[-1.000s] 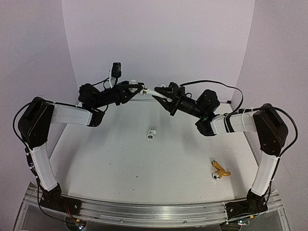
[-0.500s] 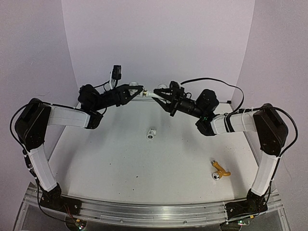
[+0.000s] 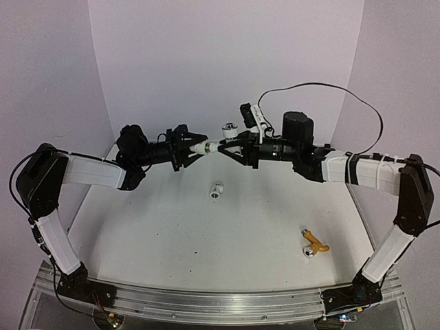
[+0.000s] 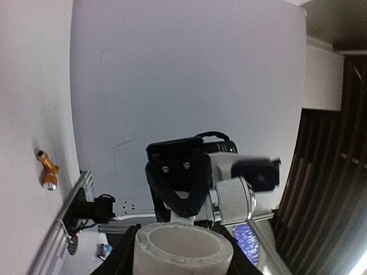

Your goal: Install the water faucets

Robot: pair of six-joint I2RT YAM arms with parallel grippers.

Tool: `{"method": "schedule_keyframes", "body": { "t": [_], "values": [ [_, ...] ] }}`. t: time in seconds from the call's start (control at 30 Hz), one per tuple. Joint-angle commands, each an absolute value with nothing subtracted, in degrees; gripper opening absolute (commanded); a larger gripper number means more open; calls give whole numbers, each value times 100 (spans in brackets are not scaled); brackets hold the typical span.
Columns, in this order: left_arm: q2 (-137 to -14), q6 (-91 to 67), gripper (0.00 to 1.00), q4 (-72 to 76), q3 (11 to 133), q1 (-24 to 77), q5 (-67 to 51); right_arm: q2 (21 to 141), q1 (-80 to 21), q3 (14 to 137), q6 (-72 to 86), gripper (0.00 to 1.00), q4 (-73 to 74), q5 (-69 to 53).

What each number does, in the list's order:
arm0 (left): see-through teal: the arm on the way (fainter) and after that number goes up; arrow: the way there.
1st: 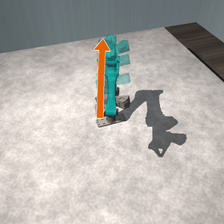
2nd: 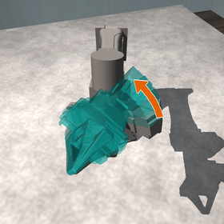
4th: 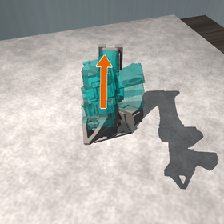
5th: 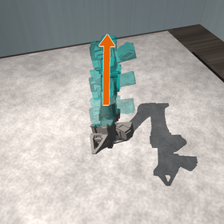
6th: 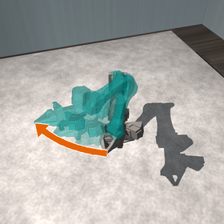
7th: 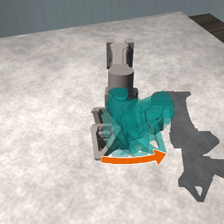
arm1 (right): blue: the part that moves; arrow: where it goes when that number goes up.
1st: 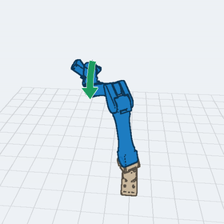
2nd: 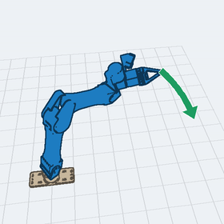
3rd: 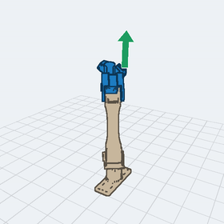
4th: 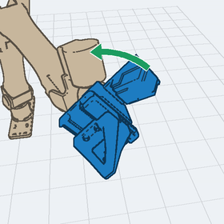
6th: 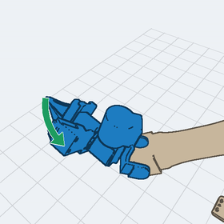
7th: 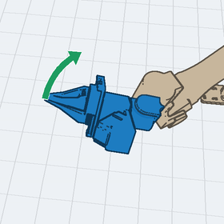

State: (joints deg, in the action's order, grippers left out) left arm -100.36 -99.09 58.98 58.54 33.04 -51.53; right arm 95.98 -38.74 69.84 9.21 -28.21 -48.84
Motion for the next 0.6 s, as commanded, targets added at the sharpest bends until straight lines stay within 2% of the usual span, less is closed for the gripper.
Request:
{"method": "schedule_keyframes", "body": {
  "t": [0.0,0.1,0.27,0.47,0.57],
  "values": [
    [-9725,-11278,0,5772,5817,3656,-5431,9250,-4639,7476,-3143,0,-1368,-4027],
    [-9630,-11337,0,5237,5766,3859,-5396,9148,-4948,7373,-4370,0,-1221,-3542],
    [-9399,-10912,0,4121,5949,4011,-5644,9078,-4967,7495,-5261,0,-793,-3719],
    [-9199,-10671,0,3602,6097,4127,-5562,9150,-4966,7600,-5274,0,-695,-3893],
    [-9211,-10526,0,3543,6243,4153,-5411,9154,-4974,7331,-4689,0,-1396,-3882]
  ]
}}
